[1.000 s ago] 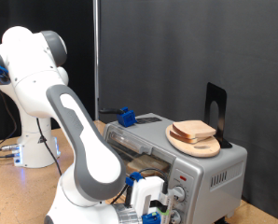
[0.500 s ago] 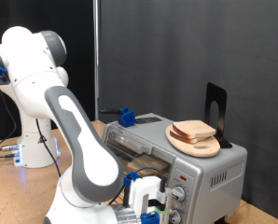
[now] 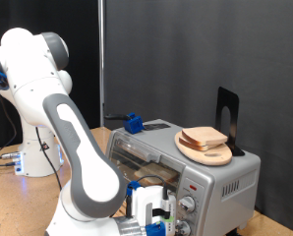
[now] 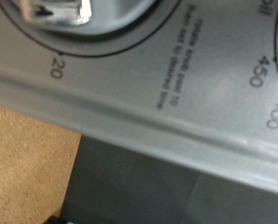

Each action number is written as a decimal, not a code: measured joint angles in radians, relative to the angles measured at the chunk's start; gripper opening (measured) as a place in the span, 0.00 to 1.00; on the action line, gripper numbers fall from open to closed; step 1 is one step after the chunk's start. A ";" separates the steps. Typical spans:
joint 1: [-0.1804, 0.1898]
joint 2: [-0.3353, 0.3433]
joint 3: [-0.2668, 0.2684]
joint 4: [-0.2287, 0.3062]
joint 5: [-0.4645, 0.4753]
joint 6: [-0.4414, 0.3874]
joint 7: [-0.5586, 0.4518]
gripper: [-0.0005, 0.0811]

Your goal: Make a piece of toast with the oven

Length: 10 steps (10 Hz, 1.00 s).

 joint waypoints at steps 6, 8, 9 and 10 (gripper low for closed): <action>-0.013 0.020 0.005 -0.002 0.047 -0.032 -0.174 0.13; -0.020 0.029 0.009 -0.002 0.064 -0.045 -0.211 0.13; -0.021 0.032 0.010 -0.002 0.068 -0.047 -0.215 0.13; -0.021 0.031 0.010 -0.002 0.068 -0.046 -0.196 0.13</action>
